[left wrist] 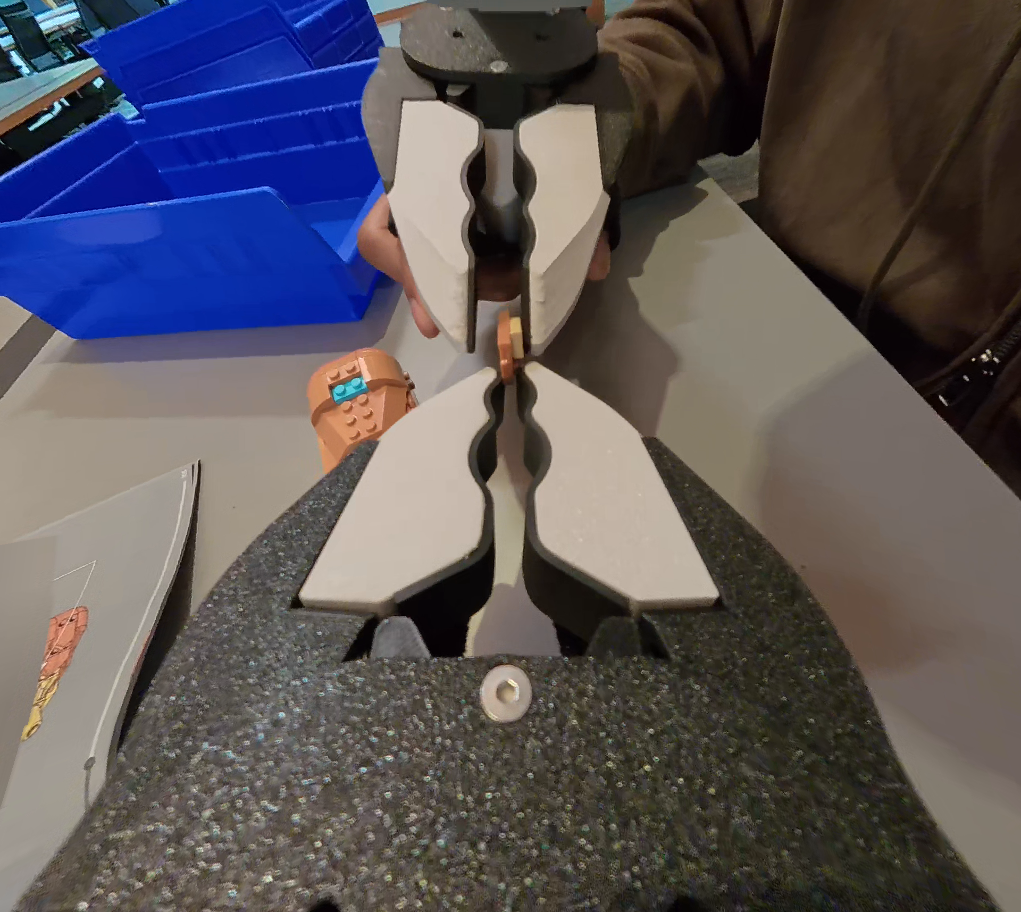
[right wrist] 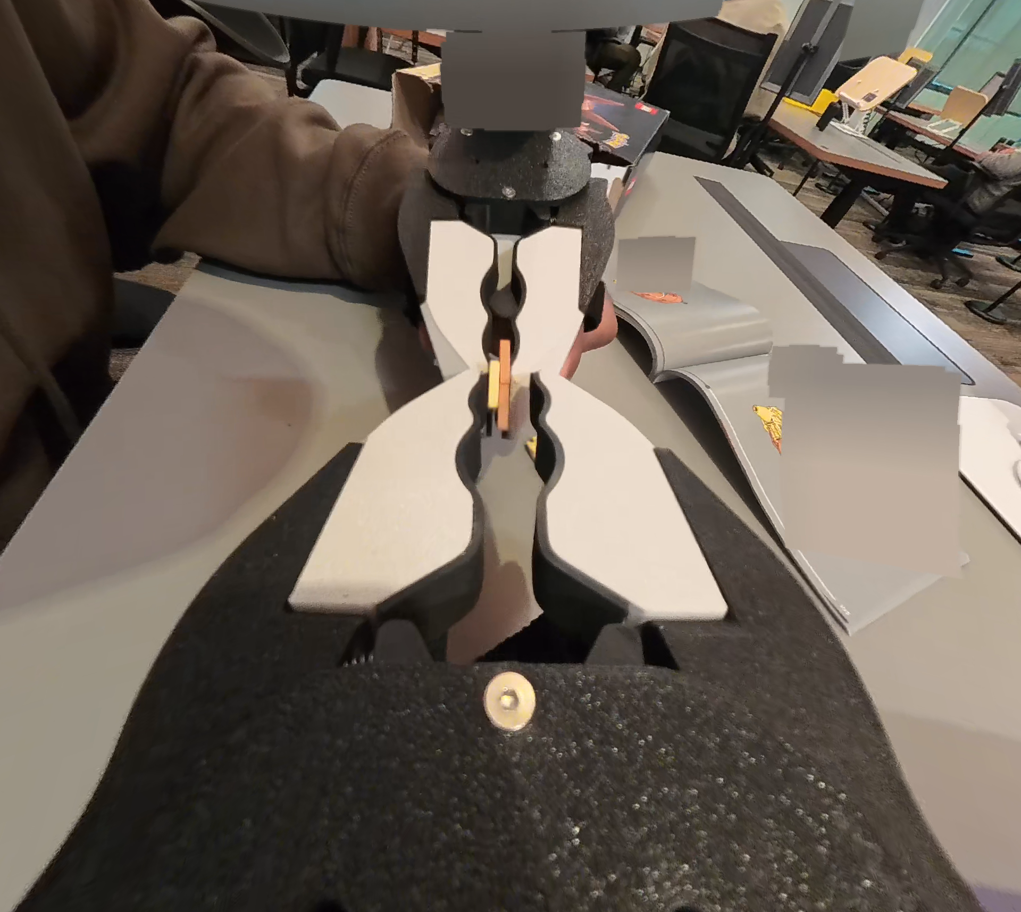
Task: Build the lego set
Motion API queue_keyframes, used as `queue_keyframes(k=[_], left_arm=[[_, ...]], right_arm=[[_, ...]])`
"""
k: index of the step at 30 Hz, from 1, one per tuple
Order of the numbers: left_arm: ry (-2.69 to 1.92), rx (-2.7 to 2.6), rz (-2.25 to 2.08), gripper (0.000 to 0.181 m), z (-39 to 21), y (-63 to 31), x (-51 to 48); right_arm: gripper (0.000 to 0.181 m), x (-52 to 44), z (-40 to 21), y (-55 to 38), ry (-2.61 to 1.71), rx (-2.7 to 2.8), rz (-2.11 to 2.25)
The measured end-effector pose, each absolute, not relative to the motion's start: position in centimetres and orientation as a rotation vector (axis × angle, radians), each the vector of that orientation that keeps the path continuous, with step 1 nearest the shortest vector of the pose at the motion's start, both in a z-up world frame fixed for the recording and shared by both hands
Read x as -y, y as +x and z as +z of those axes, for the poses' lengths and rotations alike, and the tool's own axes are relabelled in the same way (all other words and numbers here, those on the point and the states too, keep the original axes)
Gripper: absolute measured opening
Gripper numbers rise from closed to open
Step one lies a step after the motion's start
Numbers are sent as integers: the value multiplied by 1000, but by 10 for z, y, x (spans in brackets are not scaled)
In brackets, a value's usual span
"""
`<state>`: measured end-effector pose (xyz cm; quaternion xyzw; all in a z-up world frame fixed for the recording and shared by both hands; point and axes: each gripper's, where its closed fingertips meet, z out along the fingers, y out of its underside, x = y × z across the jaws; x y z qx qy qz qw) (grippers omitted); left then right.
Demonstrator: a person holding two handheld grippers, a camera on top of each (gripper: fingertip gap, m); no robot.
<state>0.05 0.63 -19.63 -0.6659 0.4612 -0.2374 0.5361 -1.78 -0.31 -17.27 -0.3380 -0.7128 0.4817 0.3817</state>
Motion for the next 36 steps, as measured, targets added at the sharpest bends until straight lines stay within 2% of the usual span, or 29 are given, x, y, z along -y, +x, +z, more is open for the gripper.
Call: queue_keyframes(k=[6,19,22,27,30,34,36], left_arm=[[-1617,-1138,-534,4,-204,1,-6],[-1612,-1079,-595,5,-200,1,-7],[-1625,-1035,-613,14,-200,-2,-11],[-1595,-938,-665,16,-190,-2,-16],[-1555,-825,-722,15,-175,-5,-22],[-1531,-762,-740,0,-167,-9,-25],[-1535,-743,-755,0,-167,-8,-26]], right_arm=[[7,8,-180,-17,-855,1871,1203],[7,5,-176,-17,-881,1837,1240],[7,2,-168,-18,-912,1774,1317],[7,-12,-154,-21,-1050,1576,1587],[7,-18,-151,-22,-1122,1470,1751],[6,-24,-148,-23,-1162,1380,1854],[7,-26,-148,-23,-1186,1345,1898]])
